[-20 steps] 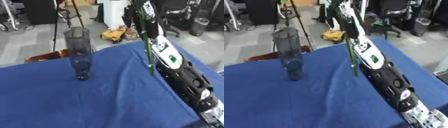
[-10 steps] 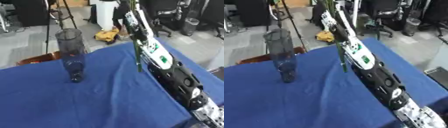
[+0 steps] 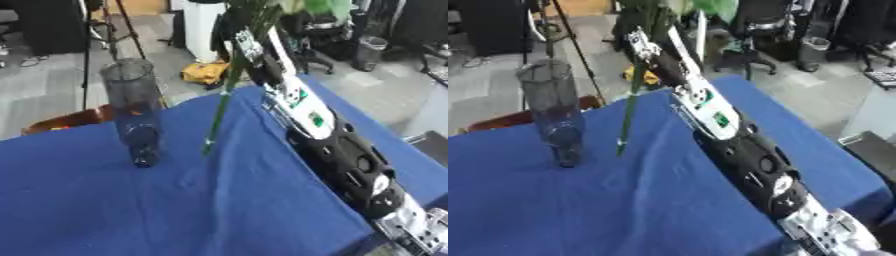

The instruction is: Arrange flowers into the vase.

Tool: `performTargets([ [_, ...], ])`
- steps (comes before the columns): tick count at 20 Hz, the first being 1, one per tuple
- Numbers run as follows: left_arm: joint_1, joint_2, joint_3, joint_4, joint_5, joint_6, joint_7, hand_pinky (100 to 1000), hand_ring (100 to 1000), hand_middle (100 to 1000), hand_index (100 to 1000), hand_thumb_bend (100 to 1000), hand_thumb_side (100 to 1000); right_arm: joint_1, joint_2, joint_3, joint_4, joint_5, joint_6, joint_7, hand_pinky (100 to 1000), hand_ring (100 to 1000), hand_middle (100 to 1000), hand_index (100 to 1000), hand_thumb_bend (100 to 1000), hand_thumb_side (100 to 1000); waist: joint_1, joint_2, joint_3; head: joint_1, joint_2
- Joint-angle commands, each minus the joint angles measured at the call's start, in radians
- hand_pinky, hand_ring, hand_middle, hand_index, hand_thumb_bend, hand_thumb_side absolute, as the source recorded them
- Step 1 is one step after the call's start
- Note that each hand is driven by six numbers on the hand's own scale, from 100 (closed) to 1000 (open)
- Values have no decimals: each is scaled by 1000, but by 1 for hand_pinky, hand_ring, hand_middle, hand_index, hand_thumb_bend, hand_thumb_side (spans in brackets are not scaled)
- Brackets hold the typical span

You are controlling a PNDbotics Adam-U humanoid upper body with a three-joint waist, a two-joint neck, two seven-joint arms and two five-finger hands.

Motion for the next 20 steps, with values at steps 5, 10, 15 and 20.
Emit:
performTargets([
  [5,-8,26,13,-13,-3,-1,3,494,553,606,824,311,945,-10,-40,-6,-14,2,5,29,100,298,100,479,100,643,-16,-29,-1,-7,-10],
  [10,-8,26,14,-12,-4,0,3,493,552,606,824,312,945,-6,-51,-7,-14,6,3,36,100,212,100,457,100,791,-20,-30,-4,-10,-8],
  [15,-5,30,16,-11,-6,-1,5,493,552,606,824,313,944,3,-95,-16,-28,15,-5,33,100,167,100,379,100,903,-26,-36,-9,-10,-2],
  [20,2,38,17,-9,-9,-1,7,494,553,606,823,316,942,26,-162,-14,-53,38,-40,29,100,162,100,347,100,951,-40,-51,-16,-13,16],
])
